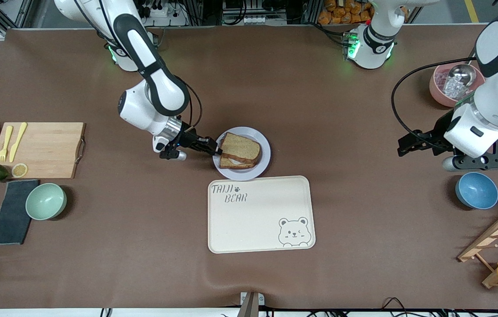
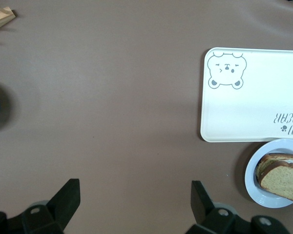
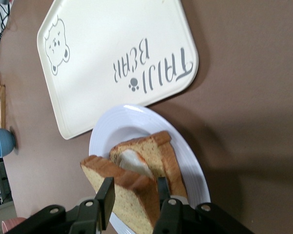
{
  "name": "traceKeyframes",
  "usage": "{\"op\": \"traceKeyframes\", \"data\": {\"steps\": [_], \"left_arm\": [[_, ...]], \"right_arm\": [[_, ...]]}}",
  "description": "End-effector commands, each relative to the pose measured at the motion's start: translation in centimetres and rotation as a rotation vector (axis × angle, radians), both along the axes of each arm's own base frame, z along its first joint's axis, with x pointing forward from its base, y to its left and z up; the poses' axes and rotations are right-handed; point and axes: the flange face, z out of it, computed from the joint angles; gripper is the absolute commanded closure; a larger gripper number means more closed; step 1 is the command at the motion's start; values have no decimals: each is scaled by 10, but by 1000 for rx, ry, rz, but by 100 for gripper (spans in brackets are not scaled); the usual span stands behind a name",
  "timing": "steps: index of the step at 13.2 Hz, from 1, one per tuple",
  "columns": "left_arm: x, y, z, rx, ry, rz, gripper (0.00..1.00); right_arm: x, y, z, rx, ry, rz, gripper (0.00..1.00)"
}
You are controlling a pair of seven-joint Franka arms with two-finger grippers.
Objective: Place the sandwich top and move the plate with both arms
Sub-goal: 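Withdraw the right gripper while the left gripper reaches toward the plate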
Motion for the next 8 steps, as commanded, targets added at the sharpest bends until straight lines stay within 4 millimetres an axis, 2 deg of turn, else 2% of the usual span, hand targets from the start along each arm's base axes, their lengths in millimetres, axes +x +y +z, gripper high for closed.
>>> {"op": "traceKeyframes", "data": {"steps": [1, 4, 8], "left_arm": [[0, -21, -10, -23, 11, 82, 0], [2, -40, -34, -67, 30, 86, 0], [0, -50, -83, -271, 73, 159, 0]], "right_arm": [[19, -17, 11, 18, -8, 15, 59], [44, -44, 20, 36, 17, 63, 58], [82, -70, 52, -19, 91, 109, 54]]}}
